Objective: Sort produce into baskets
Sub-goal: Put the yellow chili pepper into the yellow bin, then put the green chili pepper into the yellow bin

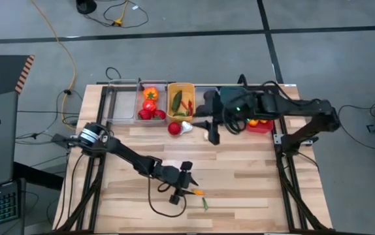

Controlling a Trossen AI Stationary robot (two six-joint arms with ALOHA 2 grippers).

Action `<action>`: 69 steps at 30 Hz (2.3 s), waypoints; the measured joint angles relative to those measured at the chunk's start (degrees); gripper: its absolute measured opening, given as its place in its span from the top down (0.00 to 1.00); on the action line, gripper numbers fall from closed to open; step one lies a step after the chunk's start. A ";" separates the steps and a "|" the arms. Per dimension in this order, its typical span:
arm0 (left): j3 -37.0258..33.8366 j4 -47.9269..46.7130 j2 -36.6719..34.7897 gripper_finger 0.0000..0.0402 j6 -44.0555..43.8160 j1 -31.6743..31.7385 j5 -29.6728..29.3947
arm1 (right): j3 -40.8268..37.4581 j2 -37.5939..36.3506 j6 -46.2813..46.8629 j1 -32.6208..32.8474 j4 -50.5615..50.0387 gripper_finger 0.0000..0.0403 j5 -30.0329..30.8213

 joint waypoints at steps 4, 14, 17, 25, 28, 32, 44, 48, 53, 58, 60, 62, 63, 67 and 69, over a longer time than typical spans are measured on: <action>0.89 3.40 4.40 0.58 -1.01 -0.04 1.25 | 0.00 -0.89 0.00 4.20 -0.13 0.55 0.00; 5.92 2.75 11.81 0.60 -2.50 -0.06 1.95 | -0.02 1.24 0.04 12.34 -0.45 0.55 0.04; 6.03 1.82 11.77 0.65 -2.69 -0.09 0.89 | -0.02 1.35 0.51 14.34 -1.10 0.55 0.09; 6.02 1.10 11.65 0.83 -2.78 0.10 0.58 | -0.02 1.24 3.50 18.33 -1.35 0.55 0.13; 6.01 1.05 11.64 0.87 -2.90 0.48 0.93 | -0.02 1.22 3.66 19.39 -2.84 0.55 0.14; 5.88 -0.42 10.36 0.89 -3.11 1.32 2.07 | -0.02 1.24 5.43 20.64 -4.00 0.55 0.15; 5.73 -22.46 -6.67 0.89 7.34 9.47 -4.04 | -0.01 4.41 24.06 25.85 -11.83 0.55 0.19; 5.77 -26.97 -12.32 0.89 12.51 13.94 -11.16 | -0.02 7.91 26.00 27.47 -12.10 0.55 0.17; 5.77 -29.85 -16.86 0.89 17.66 20.59 -21.75 | -0.02 12.88 26.58 29.20 -11.67 0.55 0.17; 5.79 -29.35 -17.89 0.89 20.13 27.97 -25.61 | -0.02 18.07 30.70 30.14 -10.95 0.55 0.15; 5.78 -29.36 -17.77 0.89 20.14 30.87 -25.78 | -0.02 19.99 33.48 30.11 -10.96 0.55 0.13; 5.81 -29.05 -17.20 0.89 19.42 33.57 -25.78 | -0.02 21.88 35.86 30.09 -10.89 0.55 0.13; 5.80 -29.53 -17.02 0.89 18.58 34.78 -25.74 | -0.02 22.73 36.75 30.05 -10.95 0.55 0.13; 5.79 -29.01 -17.10 0.83 15.60 38.78 -25.77 | -0.02 25.57 39.59 30.06 -10.89 0.55 0.11; 5.79 -28.78 -17.09 0.79 14.40 40.32 -25.69 | -0.03 26.74 40.79 30.09 -10.89 0.55 0.11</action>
